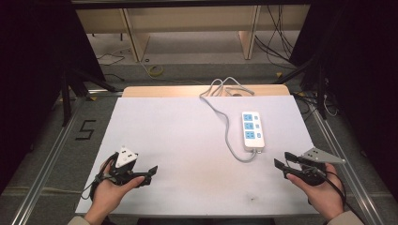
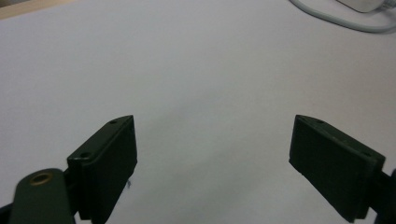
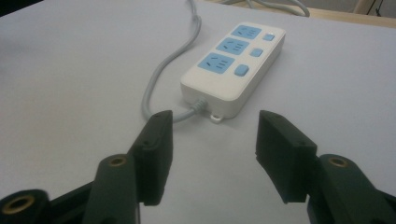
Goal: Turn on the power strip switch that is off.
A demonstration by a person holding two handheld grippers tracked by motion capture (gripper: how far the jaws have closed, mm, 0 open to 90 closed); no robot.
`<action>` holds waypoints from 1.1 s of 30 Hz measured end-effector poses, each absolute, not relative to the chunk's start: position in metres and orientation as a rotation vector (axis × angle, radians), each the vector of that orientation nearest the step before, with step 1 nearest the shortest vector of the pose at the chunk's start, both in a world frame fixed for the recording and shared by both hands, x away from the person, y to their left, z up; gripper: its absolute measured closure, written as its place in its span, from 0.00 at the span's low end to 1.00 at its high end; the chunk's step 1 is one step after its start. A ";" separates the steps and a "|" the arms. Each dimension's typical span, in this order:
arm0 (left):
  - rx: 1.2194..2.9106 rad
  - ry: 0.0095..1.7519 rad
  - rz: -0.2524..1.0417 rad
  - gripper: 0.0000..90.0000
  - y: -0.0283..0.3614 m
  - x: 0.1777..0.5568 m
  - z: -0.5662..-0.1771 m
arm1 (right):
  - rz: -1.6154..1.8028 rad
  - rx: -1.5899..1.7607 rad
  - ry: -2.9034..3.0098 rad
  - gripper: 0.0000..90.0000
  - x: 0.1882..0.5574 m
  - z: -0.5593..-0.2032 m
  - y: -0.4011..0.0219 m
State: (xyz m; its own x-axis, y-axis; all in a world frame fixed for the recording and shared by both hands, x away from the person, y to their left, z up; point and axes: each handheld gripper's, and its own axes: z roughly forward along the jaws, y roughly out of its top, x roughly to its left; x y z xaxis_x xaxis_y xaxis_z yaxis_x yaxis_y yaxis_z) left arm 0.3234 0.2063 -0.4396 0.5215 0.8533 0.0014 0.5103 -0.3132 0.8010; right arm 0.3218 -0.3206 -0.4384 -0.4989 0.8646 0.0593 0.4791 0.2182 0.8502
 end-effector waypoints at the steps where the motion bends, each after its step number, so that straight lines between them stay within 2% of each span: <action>1: 1.985 1.109 0.554 0.17 0.205 0.323 -0.440 | 1.185 1.229 2.075 0.62 0.321 -0.438 -0.320; 2: 1.981 1.110 0.555 0.17 0.205 0.323 -0.440 | 1.185 1.229 2.075 0.62 0.321 -0.438 -0.320; 3: 1.983 1.109 0.556 0.17 0.205 0.323 -0.439 | 1.172 1.224 2.088 0.71 0.321 -0.437 -0.320; 8: 1.992 1.102 0.556 0.17 0.204 0.323 -0.440 | 1.104 1.209 2.104 0.94 0.321 -0.433 -0.319; 11: 1.999 1.106 0.555 0.17 0.204 0.323 -0.440 | 1.083 1.205 2.103 1.00 0.321 -0.431 -0.319; 33: 2.010 1.101 0.565 0.17 0.203 0.323 -0.441 | 1.057 1.236 2.116 1.00 0.330 -0.423 -0.312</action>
